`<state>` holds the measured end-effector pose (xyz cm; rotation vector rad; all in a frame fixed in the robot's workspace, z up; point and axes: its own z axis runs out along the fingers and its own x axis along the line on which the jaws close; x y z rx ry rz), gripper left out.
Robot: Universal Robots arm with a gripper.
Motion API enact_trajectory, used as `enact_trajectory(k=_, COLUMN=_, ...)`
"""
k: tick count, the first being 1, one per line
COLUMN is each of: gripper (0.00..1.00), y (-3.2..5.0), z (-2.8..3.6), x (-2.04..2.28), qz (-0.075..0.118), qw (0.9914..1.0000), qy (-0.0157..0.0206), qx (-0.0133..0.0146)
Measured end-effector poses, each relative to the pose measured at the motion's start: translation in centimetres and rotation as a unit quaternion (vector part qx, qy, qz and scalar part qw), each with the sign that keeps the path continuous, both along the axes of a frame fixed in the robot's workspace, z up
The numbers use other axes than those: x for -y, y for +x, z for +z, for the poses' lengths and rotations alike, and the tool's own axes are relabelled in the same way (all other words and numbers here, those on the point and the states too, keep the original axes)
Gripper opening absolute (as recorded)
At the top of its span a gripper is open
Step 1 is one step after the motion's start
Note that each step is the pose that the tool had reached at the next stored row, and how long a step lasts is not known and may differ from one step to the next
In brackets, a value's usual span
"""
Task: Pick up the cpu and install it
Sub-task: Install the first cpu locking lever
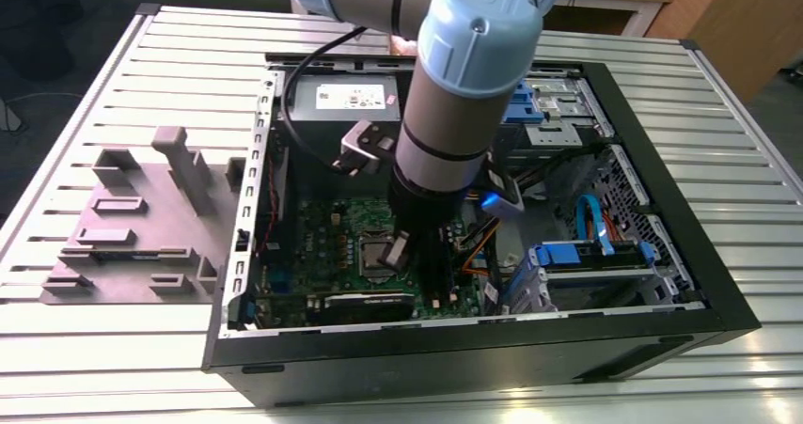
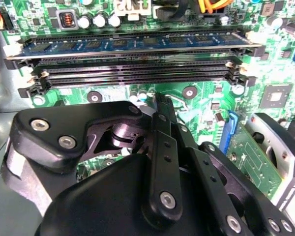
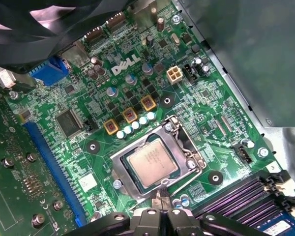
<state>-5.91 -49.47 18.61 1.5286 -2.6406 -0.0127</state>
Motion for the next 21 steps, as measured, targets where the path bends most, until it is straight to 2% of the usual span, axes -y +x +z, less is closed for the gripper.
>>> enact_trajectory(k=3, gripper=0.10, y=0.00, z=0.03, x=0.13, qz=0.000, qw=1.00000, qy=0.0016, qx=-0.0001)
enact_trajectory(k=10, gripper=0.10, y=0.14, z=0.08, x=0.38, qz=0.000, qw=0.99997, qy=0.0078, qx=-0.0004)
enact_trajectory(k=15, gripper=0.10, y=0.25, z=0.11, x=0.56, qz=0.000, qw=0.99990, qy=0.0139, qx=-0.0002)
enact_trajectory(k=21, gripper=0.10, y=0.25, z=0.12, x=0.73, qz=0.000, qw=0.99988, qy=0.0153, qx=-0.0002)
